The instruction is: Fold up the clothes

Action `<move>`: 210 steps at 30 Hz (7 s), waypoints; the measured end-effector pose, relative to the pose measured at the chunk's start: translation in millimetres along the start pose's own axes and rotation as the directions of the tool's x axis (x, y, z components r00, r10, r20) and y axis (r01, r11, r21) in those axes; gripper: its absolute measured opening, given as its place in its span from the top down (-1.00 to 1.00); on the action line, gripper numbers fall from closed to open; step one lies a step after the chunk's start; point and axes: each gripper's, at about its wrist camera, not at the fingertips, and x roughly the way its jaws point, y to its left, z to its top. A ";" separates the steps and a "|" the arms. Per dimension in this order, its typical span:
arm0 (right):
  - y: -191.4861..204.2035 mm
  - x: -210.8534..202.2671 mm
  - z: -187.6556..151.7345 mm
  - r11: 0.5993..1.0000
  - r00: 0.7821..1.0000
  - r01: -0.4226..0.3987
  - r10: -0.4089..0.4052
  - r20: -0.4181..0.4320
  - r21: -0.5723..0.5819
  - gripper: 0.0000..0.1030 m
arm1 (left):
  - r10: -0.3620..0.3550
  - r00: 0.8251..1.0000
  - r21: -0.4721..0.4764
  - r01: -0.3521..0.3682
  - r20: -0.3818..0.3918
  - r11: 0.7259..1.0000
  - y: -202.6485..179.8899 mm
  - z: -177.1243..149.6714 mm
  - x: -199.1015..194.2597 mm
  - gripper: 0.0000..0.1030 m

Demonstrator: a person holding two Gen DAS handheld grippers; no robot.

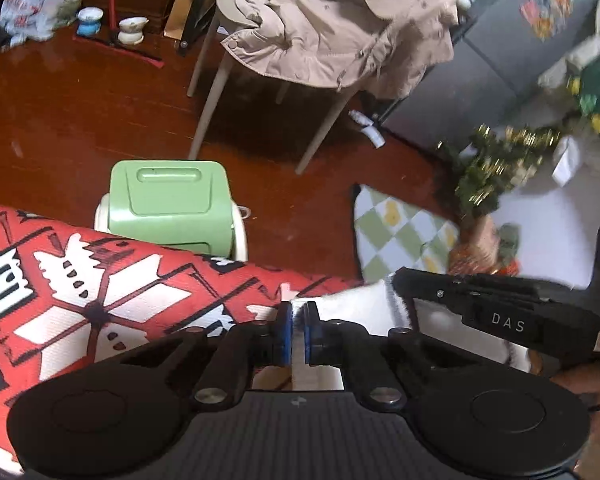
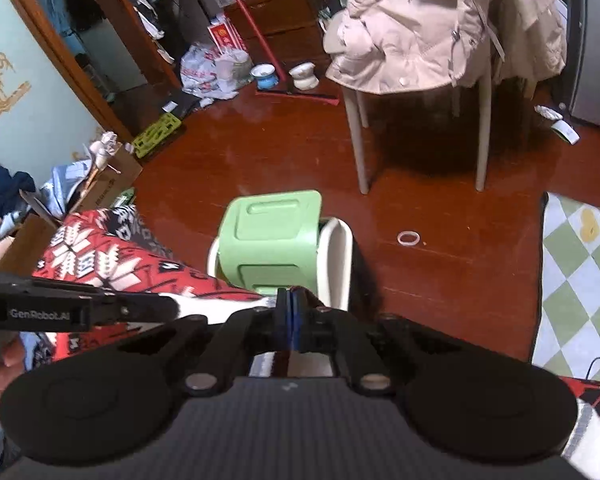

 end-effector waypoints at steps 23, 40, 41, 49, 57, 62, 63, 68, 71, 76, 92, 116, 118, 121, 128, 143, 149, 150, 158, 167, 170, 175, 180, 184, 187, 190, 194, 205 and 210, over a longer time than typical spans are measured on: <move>-151.3 -165.4 -80.9 0.945 0.974 0.199 -0.220 0.053 0.258 0.69 | -0.088 0.995 0.246 0.100 -0.056 0.964 -110.3 7.8 6.5 0.61; -187.3 -136.8 -113.8 0.938 0.972 0.216 -0.233 0.031 0.271 0.76 | -0.163 0.955 0.341 0.244 -0.249 0.908 -217.7 -0.1 108.4 0.73; -186.8 -136.5 -113.2 0.939 0.972 0.215 -0.232 0.032 0.269 0.79 | -0.170 0.954 0.341 0.250 -0.247 0.906 -218.3 -0.2 109.1 0.81; -185.3 -142.1 -107.8 0.940 0.964 0.242 -0.261 0.051 0.240 0.89 | -0.177 0.965 0.369 0.239 -0.195 0.898 -224.1 -0.2 113.0 0.97; -188.9 -144.2 -108.7 0.934 0.961 0.249 -0.271 0.055 0.255 0.67 | -0.145 0.980 0.336 0.184 -0.138 0.923 -219.2 7.8 104.4 0.77; -195.7 -176.6 -115.5 0.917 0.956 0.237 -0.278 0.091 0.320 0.56 | -0.135 0.985 0.341 0.165 -0.108 0.925 -216.1 5.6 75.3 0.63; -193.8 -184.6 -118.1 0.918 0.956 0.235 -0.278 0.097 0.321 0.56 | -0.135 0.985 0.351 0.165 -0.110 0.922 -216.7 1.6 67.9 0.63; -159.1 -225.1 -146.7 0.936 0.963 0.217 -0.252 0.098 0.276 0.56 | -0.127 0.985 0.382 0.163 -0.119 0.910 -216.9 -37.5 25.1 0.63; -126.8 -242.2 -176.3 0.942 0.967 0.212 -0.241 0.082 0.260 0.56 | -0.135 0.982 0.308 0.169 -0.129 0.936 -211.0 -76.2 -0.8 0.63; -74.1 -248.1 -234.1 0.926 0.969 0.227 -0.246 0.027 0.303 0.56 | -0.091 0.987 0.225 0.119 -0.131 0.967 -203.8 -149.6 -27.5 0.62; -97.5 -230.5 -260.6 0.864 0.930 0.329 -0.367 0.029 0.382 1.00 | 0.111 0.991 0.130 -0.101 -0.072 0.986 -123.9 -186.2 -67.1 0.63; -101.2 -220.0 -236.0 0.849 0.925 0.372 -0.375 -0.068 0.375 0.94 | 0.159 0.986 -0.097 -0.153 0.057 0.983 -15.6 -131.0 -94.1 0.95; -94.5 -222.0 -230.8 0.857 0.923 0.377 -0.380 -0.062 0.352 0.86 | 0.126 0.990 -0.088 -0.120 0.057 0.989 -25.6 -127.6 -94.5 0.95; -83.8 -221.9 -219.9 0.874 0.925 0.369 -0.377 -0.038 0.317 0.85 | 0.090 0.995 -0.041 -0.089 0.034 0.995 -42.7 -123.3 -81.9 0.94; -75.3 -192.5 -193.7 0.902 0.942 0.329 -0.333 -0.035 0.281 0.84 | 0.077 0.997 0.004 -0.077 0.006 0.997 -60.3 -107.6 -39.7 0.94; -102.7 -130.1 -123.3 0.907 0.933 0.347 -0.360 0.013 0.240 0.79 | 0.072 0.996 0.101 -0.076 0.048 0.992 -76.4 -33.1 21.5 0.92; -109.1 -116.5 -100.2 0.915 0.931 0.349 -0.362 0.034 0.201 0.78 | 0.066 0.996 0.129 -0.073 0.059 0.989 -81.2 -11.4 34.7 0.93; -108.3 -116.1 -97.8 0.917 0.932 0.347 -0.361 0.036 0.198 0.78 | 0.066 0.996 0.126 -0.073 0.061 0.989 -82.9 -10.1 33.4 0.93; -76.1 -115.2 -92.6 0.957 0.963 0.254 -0.263 0.052 0.144 0.73 | -0.033 0.999 0.175 0.032 0.001 0.984 -115.1 -29.7 26.5 0.90; -57.7 -72.3 -83.1 0.970 0.974 0.216 -0.222 0.046 0.110 0.81 | -0.073 0.997 0.173 0.074 -0.014 0.982 -126.2 -33.4 56.7 0.91; -61.6 -65.0 -73.8 0.969 0.972 0.219 -0.226 0.062 0.114 0.81 | -0.073 0.997 0.167 0.073 -0.003 0.983 -128.7 -26.2 61.1 0.91; -58.0 -70.7 -72.2 0.972 0.974 0.211 -0.218 0.062 0.108 0.81 | -0.084 0.996 0.147 0.082 0.013 0.986 -130.9 -28.2 47.0 0.90; -43.5 -80.0 -83.8 0.983 0.985 0.159 -0.164 0.047 0.094 0.79 | -0.095 0.995 0.157 0.097 -0.018 0.983 -130.1 -43.1 40.9 0.90; -39.0 -64.9 -82.5 0.982 0.983 0.175 -0.178 0.042 0.067 0.81 | -0.071 0.997 0.162 0.072 -0.016 0.984 -126.4 -41.8 50.4 0.94; -48.7 -58.4 -72.3 0.978 0.983 0.164 -0.173 0.067 0.126 0.85 | -0.053 0.999 0.152 0.052 0.003 0.987 -124.8 -32.9 53.4 0.93; -53.1 -66.4 -65.6 0.969 0.974 0.194 -0.208 0.086 0.151 0.80 | -0.044 0.999 0.141 0.039 0.030 0.989 -123.1 -27.4 43.7 0.92; -55.7 -84.9 -74.9 0.962 0.966 0.241 -0.251 0.063 0.129 0.83 | -0.019 1.000 0.132 0.016 0.022 0.991 -115.0 -31.7 32.0 0.92; -69.2 -73.5 -74.3 0.954 0.955 0.282 -0.289 0.063 0.101 0.96 | -0.001 0.999 0.124 -0.004 0.039 0.992 -102.8 -24.9 45.9 0.94; -69.2 -81.7 -67.8 0.954 0.957 0.271 -0.281 0.071 0.126 0.97 | -0.021 0.999 0.115 0.016 0.047 0.993 -107.9 -25.7 31.0 0.93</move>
